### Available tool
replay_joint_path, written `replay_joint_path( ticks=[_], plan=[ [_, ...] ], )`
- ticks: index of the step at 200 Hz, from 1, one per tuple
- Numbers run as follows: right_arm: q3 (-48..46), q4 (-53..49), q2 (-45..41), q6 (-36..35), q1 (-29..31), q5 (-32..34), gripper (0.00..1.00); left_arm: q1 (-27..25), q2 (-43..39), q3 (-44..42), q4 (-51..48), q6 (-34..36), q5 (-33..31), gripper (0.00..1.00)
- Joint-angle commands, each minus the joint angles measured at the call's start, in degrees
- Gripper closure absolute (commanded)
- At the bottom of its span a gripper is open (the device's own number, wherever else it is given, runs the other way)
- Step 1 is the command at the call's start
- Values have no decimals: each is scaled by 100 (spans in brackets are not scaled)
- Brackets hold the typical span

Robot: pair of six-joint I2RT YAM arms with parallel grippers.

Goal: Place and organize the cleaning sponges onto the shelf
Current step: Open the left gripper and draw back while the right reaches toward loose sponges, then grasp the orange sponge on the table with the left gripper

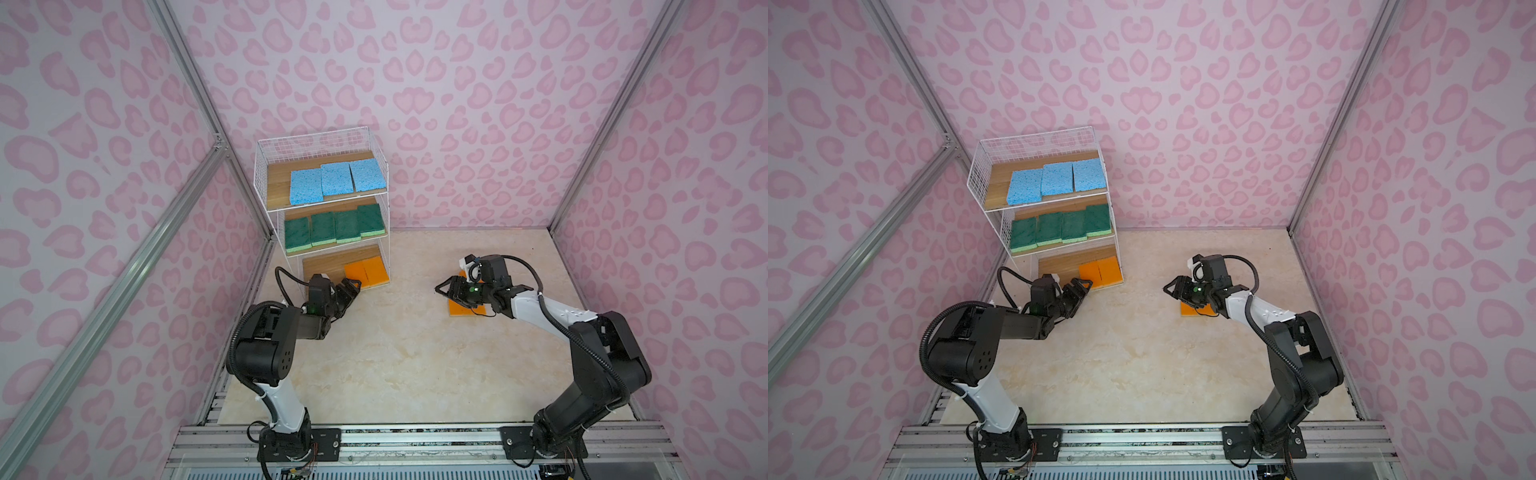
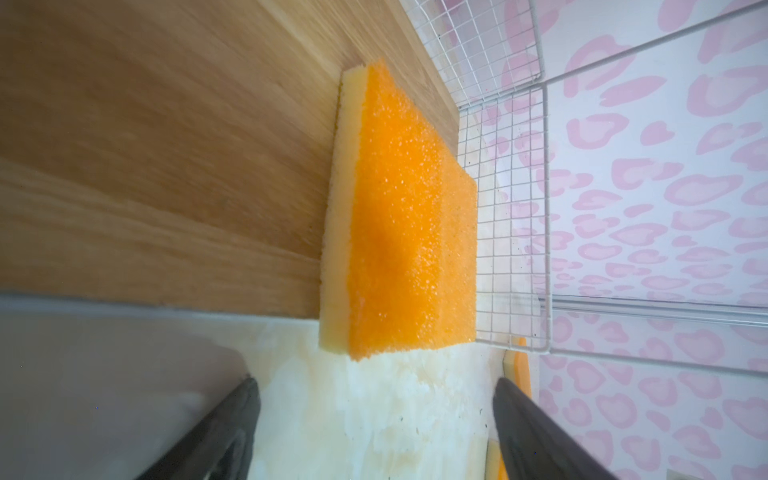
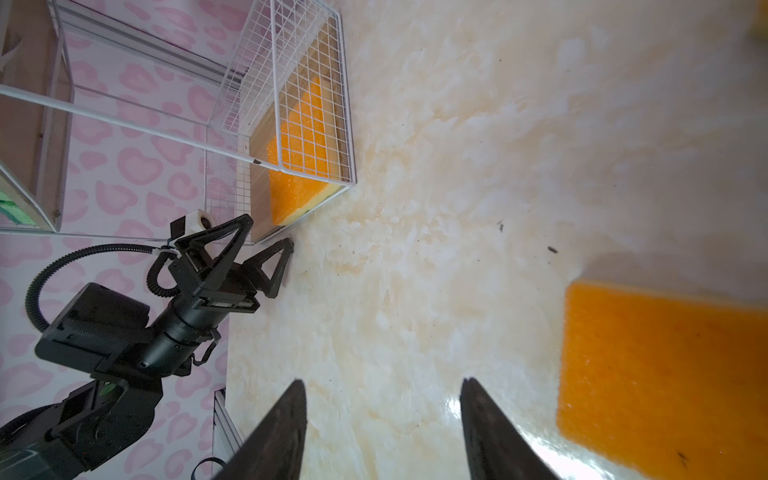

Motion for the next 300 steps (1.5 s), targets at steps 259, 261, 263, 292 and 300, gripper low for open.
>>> replay_joint_path(
  ticks=[259,261,263,292,300],
  plan=[
    [758,-451,1242,-255,2188,1116,75,-1778,-4034,-1679,-2347,703,-478,50],
    [761,-431,1209,-243,2202,1099,74,-1777,-4034,-1694,-2351,705,-472,50],
    [751,-415,1171,-231,2210,1062,72,-1776,-4034,-1708,-2352,710,-468,51],
    [658,-333,531,-208,2120,855,57,-1815,-4026,-1838,-2391,865,-352,52],
    [641,-357,402,-219,2033,787,55,-1867,-4005,-1834,-2426,916,-376,52]
  ],
)
